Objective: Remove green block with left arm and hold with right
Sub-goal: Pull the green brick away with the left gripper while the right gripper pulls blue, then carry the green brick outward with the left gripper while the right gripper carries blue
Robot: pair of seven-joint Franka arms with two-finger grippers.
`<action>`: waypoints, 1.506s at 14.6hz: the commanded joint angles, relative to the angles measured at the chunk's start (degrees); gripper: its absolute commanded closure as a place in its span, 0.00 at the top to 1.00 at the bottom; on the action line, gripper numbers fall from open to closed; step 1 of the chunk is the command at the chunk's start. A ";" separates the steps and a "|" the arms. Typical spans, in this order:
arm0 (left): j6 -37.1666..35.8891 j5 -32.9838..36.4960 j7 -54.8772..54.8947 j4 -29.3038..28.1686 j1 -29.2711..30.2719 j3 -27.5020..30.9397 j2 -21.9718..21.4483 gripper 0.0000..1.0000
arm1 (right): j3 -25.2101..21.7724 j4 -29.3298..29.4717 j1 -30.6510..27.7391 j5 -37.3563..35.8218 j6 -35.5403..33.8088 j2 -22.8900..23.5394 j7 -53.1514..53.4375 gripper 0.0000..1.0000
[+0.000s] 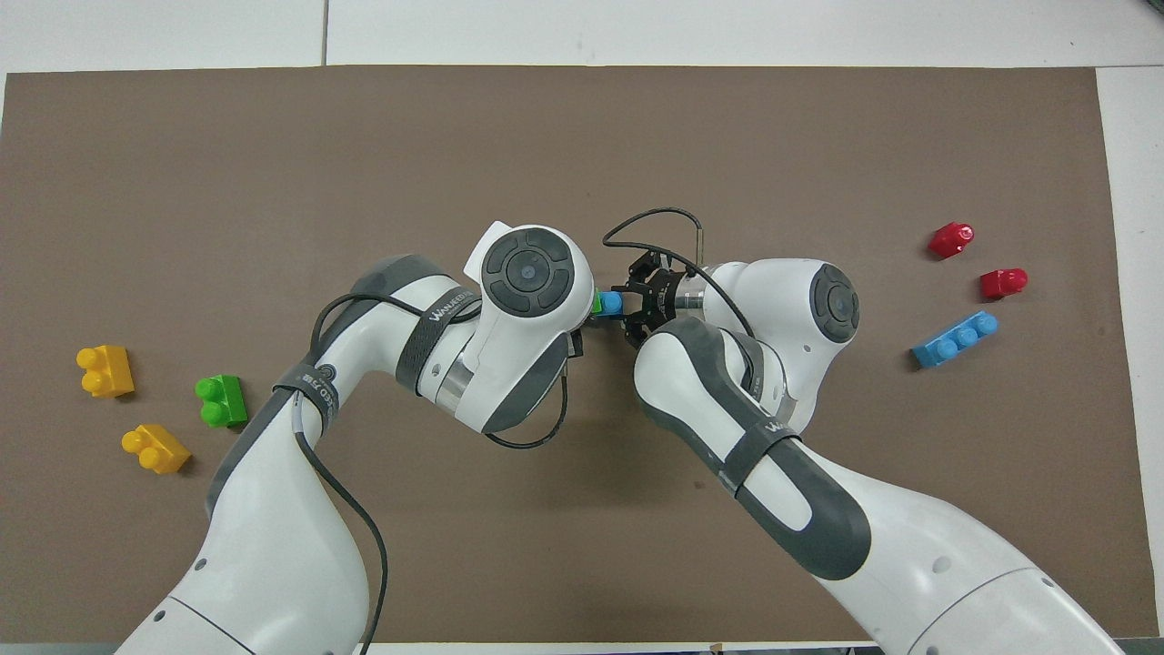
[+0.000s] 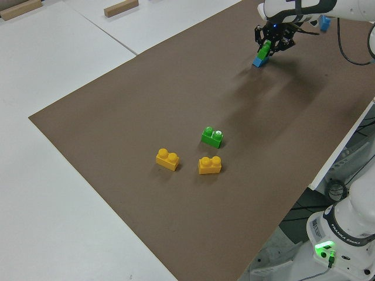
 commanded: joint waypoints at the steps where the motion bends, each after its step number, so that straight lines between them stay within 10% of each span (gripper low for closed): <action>1: -1.37 0.21 -1.34 -1.25 0.11 0.49 -4.06 0.00 | 0.02 -0.20 0.19 2.04 1.96 0.45 -1.09 0.00; 11: -9.20 0.21 6.54 -2.12 2.92 0.50 -8.81 0.00 | -0.33 2.61 -3.23 1.00 -4.51 -1.82 -1.62 0.00; 22: -8.23 0.12 35.37 -11.71 16.44 0.32 -12.33 0.00 | -0.51 8.24 -33.02 -12.97 -33.98 -4.57 -24.62 0.00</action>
